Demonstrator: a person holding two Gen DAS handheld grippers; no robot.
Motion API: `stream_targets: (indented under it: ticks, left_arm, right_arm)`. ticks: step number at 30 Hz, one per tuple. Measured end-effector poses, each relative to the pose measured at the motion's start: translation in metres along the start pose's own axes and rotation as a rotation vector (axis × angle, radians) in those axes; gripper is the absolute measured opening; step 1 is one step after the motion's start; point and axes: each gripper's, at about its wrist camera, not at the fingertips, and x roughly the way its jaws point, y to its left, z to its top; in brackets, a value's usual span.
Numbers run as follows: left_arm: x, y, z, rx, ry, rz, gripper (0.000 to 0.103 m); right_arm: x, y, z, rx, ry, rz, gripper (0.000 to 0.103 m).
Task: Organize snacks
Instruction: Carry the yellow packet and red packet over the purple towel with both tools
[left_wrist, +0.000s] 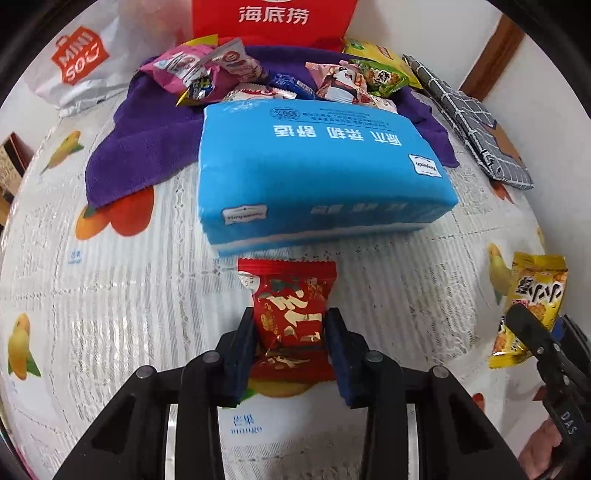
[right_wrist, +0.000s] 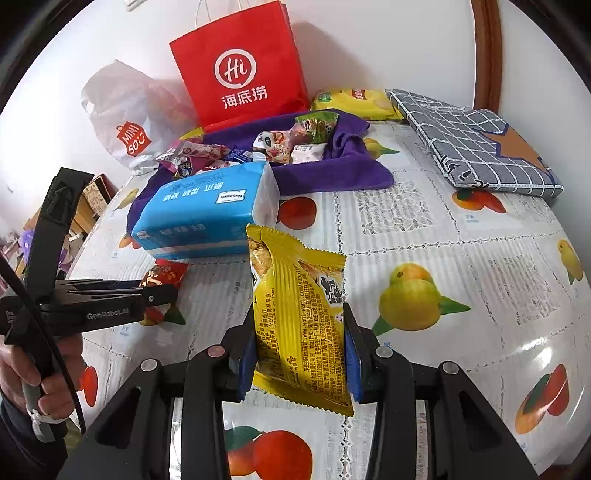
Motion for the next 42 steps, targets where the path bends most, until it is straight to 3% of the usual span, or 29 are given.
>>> stream_targets:
  ticks: [10, 23, 42]
  left_arm:
    - [-0.026, 0.011, -0.008, -0.017, -0.043, -0.070, 0.035]
    - [-0.057, 0.018, 0.002, -0.012, -0.113, -0.087, 0.035]
    - [-0.095, 0.036, 0.051, -0.029, -0.216, -0.095, 0.035]
  right_arm:
    - [-0.006, 0.011, 0.000, -0.024, -0.009, 0.012, 0.039]
    - [-0.014, 0.031, 0.016, -0.061, -0.042, 0.006, 0.039]
    - [-0.017, 0.059, 0.078, -0.095, -0.122, -0.011, 0.039]
